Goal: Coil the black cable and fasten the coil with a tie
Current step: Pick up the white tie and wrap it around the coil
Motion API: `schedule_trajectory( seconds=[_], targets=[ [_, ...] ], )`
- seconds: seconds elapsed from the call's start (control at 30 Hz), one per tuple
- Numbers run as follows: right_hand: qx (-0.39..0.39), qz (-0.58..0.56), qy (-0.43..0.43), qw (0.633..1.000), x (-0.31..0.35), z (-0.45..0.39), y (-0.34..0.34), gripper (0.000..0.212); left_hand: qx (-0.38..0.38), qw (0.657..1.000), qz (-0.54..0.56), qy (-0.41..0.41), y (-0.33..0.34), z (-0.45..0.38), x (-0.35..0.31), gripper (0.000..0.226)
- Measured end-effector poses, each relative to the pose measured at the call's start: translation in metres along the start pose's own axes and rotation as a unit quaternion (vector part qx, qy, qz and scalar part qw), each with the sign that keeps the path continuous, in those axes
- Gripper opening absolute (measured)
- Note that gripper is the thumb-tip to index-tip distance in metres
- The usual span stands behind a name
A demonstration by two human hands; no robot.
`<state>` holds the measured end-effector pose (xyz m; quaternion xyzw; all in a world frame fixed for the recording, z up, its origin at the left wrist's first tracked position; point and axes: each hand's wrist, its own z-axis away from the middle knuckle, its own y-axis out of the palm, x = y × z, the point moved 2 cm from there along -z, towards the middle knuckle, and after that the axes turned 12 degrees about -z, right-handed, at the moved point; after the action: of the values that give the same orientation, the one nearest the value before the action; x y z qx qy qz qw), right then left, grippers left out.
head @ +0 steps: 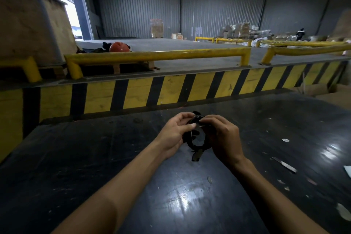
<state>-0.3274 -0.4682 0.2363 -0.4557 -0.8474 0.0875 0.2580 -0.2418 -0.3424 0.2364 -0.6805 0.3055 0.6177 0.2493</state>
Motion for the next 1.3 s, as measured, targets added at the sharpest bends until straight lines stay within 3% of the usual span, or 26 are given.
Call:
schedule_trajectory(
  seconds=[0.17, 0.4, 0.6, 0.67, 0.73, 0.87, 0.97, 1.17, 1.3],
  targets=[
    [-0.015, -0.037, 0.034, 0.999, 0.002, 0.0, -0.007, 0.014, 0.01, 1.0, -0.006, 0.017, 0.004, 0.002, -0.002, 0.045],
    [0.013, -0.2, 0.226, 0.953, -0.01, -0.013, -0.018, 0.003, 0.059, 0.981, -0.182, 0.028, -0.003, 0.008, 0.001, 0.066],
    [0.135, -0.37, 0.385, 0.835, -0.017, 0.001, -0.009, 0.004, 0.147, 0.963, -0.225, -0.013, -0.015, 0.016, 0.005, 0.071],
    [0.189, -0.408, 0.406, 0.795, -0.019, 0.011, -0.007, 0.006, 0.179, 0.955, -0.235, -0.035, -0.018, 0.021, 0.011, 0.073],
    [0.215, -0.421, 0.402, 0.784, -0.017, 0.018, -0.005, 0.006, 0.202, 0.952, -0.218, -0.066, -0.022, 0.024, 0.017, 0.074],
    [0.13, -0.388, 0.364, 0.837, -0.014, 0.026, 0.002, 0.01, 0.213, 0.96, -0.151, -0.103, -0.028, 0.027, 0.028, 0.071],
    [0.054, -0.382, 0.329, 0.862, -0.01, 0.027, 0.009, 0.019, 0.164, 0.976, -0.092, -0.111, -0.034, 0.028, 0.038, 0.064],
    [-0.057, -0.376, 0.428, 0.82, -0.029, 0.041, 0.023, 0.018, 0.095, 0.979, -0.073, -0.162, -0.051, 0.038, 0.078, 0.049],
    [0.008, -0.391, 0.494, 0.777, -0.047, 0.064, 0.042, 0.006, 0.025, 0.981, -0.063, -0.183, -0.064, 0.033, 0.101, 0.034]
  ],
)
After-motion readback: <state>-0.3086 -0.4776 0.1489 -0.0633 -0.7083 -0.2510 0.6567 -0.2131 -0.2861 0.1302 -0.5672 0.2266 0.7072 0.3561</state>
